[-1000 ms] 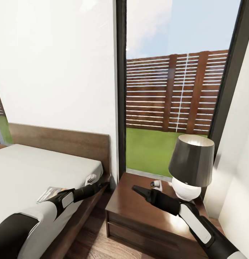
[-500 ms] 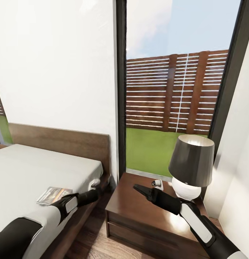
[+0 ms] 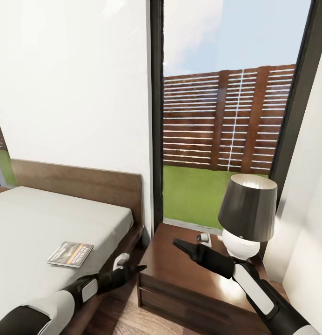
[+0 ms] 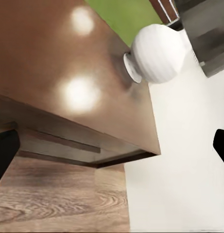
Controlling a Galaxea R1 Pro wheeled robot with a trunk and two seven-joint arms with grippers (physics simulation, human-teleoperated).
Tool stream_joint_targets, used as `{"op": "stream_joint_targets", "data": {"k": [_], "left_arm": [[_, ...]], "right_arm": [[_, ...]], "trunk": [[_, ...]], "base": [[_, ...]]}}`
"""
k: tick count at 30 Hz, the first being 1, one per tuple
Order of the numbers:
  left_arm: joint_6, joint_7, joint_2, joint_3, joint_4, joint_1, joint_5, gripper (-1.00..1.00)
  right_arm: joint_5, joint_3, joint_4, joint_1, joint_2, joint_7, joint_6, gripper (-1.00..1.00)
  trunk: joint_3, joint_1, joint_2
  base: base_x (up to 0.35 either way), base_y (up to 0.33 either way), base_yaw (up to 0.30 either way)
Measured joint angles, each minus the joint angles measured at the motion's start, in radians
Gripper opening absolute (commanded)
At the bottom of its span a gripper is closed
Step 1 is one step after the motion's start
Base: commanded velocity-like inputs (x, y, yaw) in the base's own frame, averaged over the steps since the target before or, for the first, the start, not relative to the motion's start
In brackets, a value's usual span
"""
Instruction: In the bedroom, move the book from the bed onto either nightstand, and place the two sandals side by side next to the bed.
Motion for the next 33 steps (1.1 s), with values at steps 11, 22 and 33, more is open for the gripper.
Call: {"op": "stream_joint_targets", "data": {"k": [11,22,33], "left_arm": [[-0.123,-0.01,0.001,0.001,0.0,0.183,0.002,1.0],[-0.222,-0.01,0.024,0.007,0.0,0.326,0.037,1.0],[-0.267,-0.009,0.025,0.008,-0.001,0.421,0.241,1.0]], "right_arm": [[-0.001,-0.004,0.04,0.0,0.006,0.002,-0.001,1.0],[-0.002,-0.001,0.044,0.0,0.006,0.003,-0.001,1.0],[0.001,-0.002,0.049,0.0,0.005,0.002,-0.001,1.0]], "trunk": [[0.0,0.0,0.0],[0.0,0.0,0.0],[0.0,0.0,0.0]], "base": [[0.0,0.0,0.0],[0.0,0.0,0.0],[0.0,0.0,0.0]]}}
